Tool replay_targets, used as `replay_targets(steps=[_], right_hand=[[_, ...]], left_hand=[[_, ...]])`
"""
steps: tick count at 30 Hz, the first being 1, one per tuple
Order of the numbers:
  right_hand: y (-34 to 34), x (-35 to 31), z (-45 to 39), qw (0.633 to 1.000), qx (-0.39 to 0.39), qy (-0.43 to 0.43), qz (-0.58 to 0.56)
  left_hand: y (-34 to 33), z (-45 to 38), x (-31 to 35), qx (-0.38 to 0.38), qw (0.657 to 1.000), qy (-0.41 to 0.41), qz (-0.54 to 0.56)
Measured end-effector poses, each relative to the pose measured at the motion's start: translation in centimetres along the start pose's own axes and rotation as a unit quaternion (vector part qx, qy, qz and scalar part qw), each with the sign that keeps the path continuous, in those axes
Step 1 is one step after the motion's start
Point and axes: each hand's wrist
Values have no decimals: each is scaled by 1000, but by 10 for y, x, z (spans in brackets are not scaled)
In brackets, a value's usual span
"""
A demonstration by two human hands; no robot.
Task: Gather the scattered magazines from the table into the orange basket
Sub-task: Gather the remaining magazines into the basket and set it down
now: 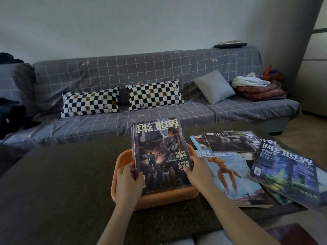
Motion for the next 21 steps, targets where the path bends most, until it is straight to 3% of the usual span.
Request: replay_targets(steps=[4, 9, 21], right_hand=[[-5, 2, 3, 998, 13, 38, 44], [-6, 3, 2, 999, 15, 36, 1], [-9, 6, 8, 996, 55, 54, 55]], left_hand=[[-2, 3, 1, 26, 1000, 2, 3], [-2, 4, 0, 50, 999, 8, 8], [-3, 6, 4, 34, 997, 36, 52]])
Point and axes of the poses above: each hand's wrist, its own z-axis away from the middle knuckle, its own y-axis out of the back of the hand, x = y × z, and after that the axes turned 1 degree about -y, right-handed
